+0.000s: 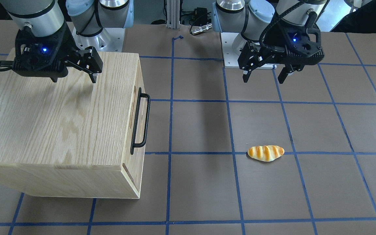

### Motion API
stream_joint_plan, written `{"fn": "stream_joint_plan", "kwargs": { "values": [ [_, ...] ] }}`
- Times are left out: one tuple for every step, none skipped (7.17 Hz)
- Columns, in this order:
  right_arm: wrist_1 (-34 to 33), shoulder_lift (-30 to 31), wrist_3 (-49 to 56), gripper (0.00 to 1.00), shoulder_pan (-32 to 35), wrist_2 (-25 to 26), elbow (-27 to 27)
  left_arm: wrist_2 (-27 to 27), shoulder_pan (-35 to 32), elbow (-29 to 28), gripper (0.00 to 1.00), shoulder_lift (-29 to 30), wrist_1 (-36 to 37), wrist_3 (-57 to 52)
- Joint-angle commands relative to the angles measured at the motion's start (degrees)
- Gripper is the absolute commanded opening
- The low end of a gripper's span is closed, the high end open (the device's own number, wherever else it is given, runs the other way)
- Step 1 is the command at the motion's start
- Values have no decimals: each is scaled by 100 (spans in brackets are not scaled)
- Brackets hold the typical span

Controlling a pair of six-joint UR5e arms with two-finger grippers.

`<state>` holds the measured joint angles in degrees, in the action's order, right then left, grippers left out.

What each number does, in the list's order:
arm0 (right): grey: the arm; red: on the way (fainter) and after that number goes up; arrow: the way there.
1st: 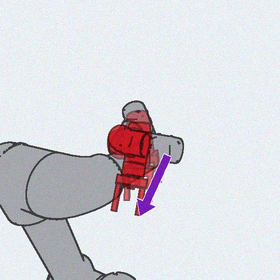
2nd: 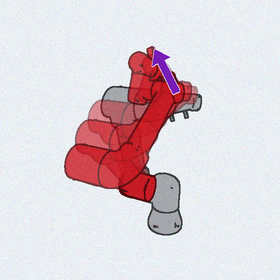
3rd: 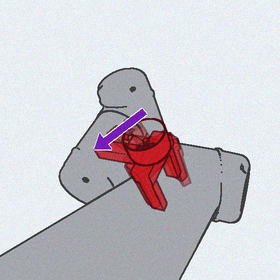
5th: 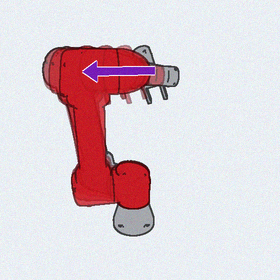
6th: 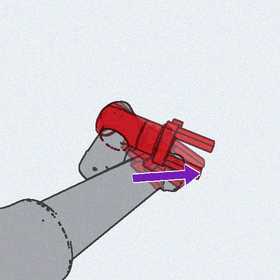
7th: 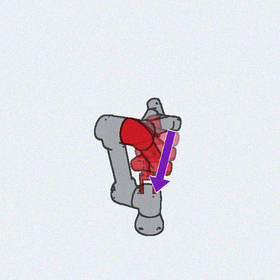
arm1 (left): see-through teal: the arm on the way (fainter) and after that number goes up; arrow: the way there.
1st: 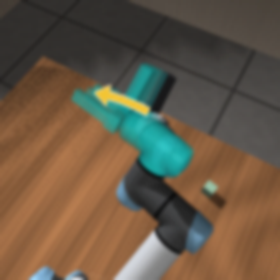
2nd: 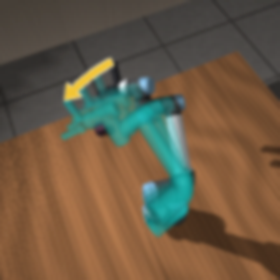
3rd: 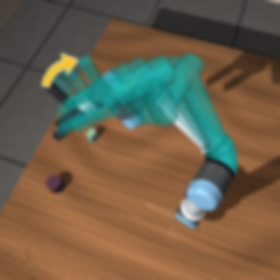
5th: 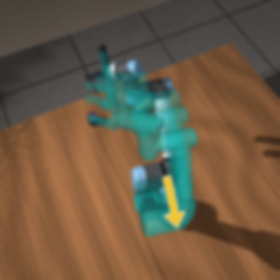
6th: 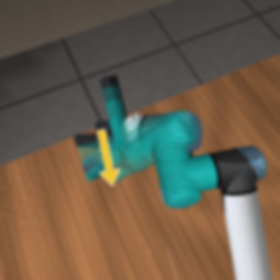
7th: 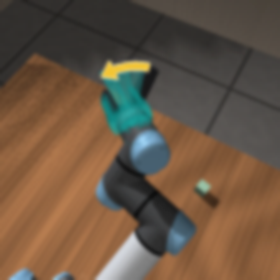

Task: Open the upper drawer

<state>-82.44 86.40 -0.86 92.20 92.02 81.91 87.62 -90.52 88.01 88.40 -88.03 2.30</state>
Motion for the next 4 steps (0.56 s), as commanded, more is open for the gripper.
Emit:
{"fn": "stream_joint_plan", "kwargs": {
  "values": [
    [0, 0, -1, 100, 0, 0, 9, -818, -297, 23, 100, 290, 6, 60],
    [0, 0, -2, 100, 0, 0, 0, -1112, -526, 32, 100, 571, 180, -10],
    [0, 0, -2, 100, 0, 0, 9, -1646, -815, 32, 100, 913, 869, 86],
    [0, 0, -2, 100, 0, 0, 0, -1834, -1070, 32, 100, 1229, 1293, 156]
  ]
}}
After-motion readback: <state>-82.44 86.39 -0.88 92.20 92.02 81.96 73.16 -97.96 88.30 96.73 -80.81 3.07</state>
